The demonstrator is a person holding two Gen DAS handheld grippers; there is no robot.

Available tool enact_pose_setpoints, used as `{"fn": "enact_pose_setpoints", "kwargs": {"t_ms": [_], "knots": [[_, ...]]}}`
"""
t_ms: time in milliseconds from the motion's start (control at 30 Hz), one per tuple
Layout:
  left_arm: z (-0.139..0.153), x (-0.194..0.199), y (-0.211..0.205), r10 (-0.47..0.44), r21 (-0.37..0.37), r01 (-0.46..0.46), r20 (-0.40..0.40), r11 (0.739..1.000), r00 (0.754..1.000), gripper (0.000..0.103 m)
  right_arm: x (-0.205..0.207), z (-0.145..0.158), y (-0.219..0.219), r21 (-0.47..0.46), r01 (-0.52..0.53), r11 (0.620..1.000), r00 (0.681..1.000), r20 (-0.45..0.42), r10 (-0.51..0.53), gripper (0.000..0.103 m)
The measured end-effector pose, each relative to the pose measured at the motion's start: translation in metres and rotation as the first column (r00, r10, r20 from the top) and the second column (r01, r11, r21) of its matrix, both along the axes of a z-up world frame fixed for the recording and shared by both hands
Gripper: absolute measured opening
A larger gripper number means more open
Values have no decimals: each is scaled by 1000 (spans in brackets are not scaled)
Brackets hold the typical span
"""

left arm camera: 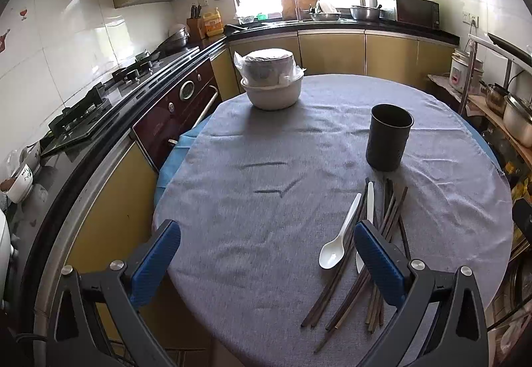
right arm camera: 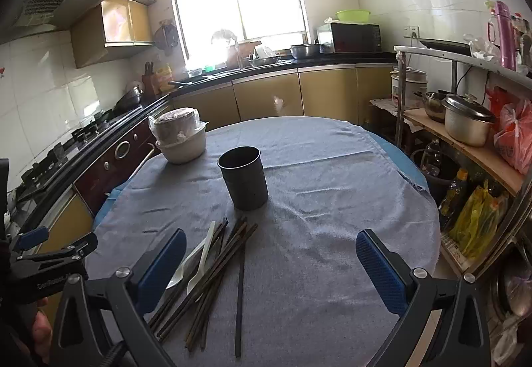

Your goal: Organize utensils

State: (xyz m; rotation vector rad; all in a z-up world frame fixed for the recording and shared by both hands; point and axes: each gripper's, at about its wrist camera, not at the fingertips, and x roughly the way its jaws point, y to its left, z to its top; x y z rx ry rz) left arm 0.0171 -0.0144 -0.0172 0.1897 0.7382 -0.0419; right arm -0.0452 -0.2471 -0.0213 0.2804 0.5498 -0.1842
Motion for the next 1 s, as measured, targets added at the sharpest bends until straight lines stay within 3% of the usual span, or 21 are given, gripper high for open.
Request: {"fn": "enact_pose_setpoints", "kwargs": {"t_ms": [1000], "knots": [[-7, 5, -1, -5, 3, 5, -14, 1000, 1000, 103, 5, -6, 7, 1, -29, 1000, 1000, 0, 29, 103]]}}
